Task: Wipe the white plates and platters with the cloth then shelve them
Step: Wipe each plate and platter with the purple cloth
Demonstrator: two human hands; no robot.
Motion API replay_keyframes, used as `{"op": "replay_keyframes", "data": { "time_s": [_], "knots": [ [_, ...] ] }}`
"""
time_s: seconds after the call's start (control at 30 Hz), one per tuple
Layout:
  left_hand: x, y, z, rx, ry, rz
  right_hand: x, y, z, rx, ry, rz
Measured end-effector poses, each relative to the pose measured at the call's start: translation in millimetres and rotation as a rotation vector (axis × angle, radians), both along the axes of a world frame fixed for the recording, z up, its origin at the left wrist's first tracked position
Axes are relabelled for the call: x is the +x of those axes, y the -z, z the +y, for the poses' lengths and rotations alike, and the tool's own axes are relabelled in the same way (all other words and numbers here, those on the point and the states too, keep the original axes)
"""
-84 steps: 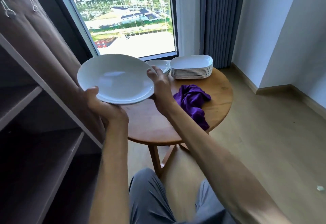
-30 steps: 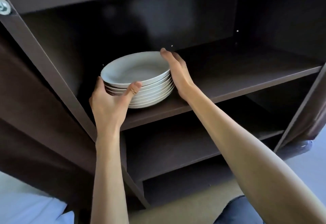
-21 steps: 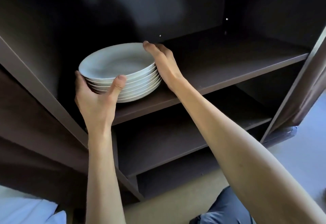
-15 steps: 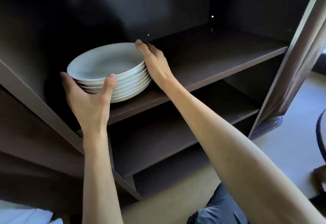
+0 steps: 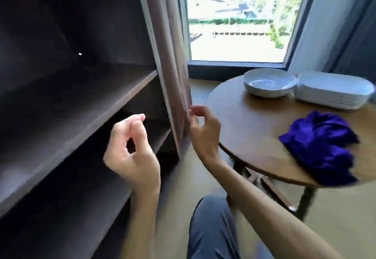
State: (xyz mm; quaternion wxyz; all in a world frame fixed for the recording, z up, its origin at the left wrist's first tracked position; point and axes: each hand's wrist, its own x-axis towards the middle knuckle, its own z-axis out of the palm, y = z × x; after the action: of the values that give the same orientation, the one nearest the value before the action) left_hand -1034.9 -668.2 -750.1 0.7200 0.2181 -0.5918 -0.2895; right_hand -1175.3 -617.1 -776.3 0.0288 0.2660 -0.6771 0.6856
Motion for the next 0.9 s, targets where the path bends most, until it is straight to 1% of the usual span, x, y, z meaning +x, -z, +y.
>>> {"op": "replay_keyframes", "data": {
  "time_s": [0.03, 0.1, 0.13, 0.17, 0.2, 0.27, 0.3, 0.37, 0.43, 0.53, 0.67, 0.77, 0.9],
  "knots": [
    [-38, 4, 17, 0.073, 0.133, -0.057, -24, 10, 22, 0.071, 0.111, 0.028],
    [-109, 13, 47, 0.237, 0.365, -0.298, -69, 22, 65, 0.211, 0.291, 0.067],
    [-138, 21, 59, 0.266, 0.46, -0.452, -91, 24, 85, 0.282, 0.376, 0.081],
    [-165, 29, 67, 0.248, 0.516, -0.603, -112, 23, 104, 0.369, 0.465, 0.1],
    [-189, 34, 74, 0.215, 0.541, -0.747, -133, 22, 122, 0.486, 0.547, 0.125],
    [-233, 43, 89, 0.14, 0.554, -0.97, -165, 25, 154, 0.747, 0.625, 0.118],
    [-251, 47, 94, 0.124, 0.558, -1.049, -175, 30, 167, 0.86, 0.62, 0.084],
    [-277, 54, 100, 0.132, 0.548, -1.192, -189, 42, 188, 1.021, 0.591, 0.032],
    [-293, 63, 101, 0.14, 0.514, -1.266, -197, 49, 192, 1.092, 0.581, 0.038],
    [-309, 69, 97, 0.102, 0.464, -1.313, -206, 49, 184, 1.126, 0.57, 0.079],
    [-333, 72, 73, 0.036, 0.425, -1.342, -223, 48, 181, 1.118, 0.576, 0.122],
    [-346, 80, 53, -0.023, 0.336, -1.377, -232, 51, 178, 1.121, 0.58, 0.151],
    [-353, 91, 51, -0.106, 0.237, -1.349, -238, 56, 174, 1.161, 0.585, 0.185]
  ]
}}
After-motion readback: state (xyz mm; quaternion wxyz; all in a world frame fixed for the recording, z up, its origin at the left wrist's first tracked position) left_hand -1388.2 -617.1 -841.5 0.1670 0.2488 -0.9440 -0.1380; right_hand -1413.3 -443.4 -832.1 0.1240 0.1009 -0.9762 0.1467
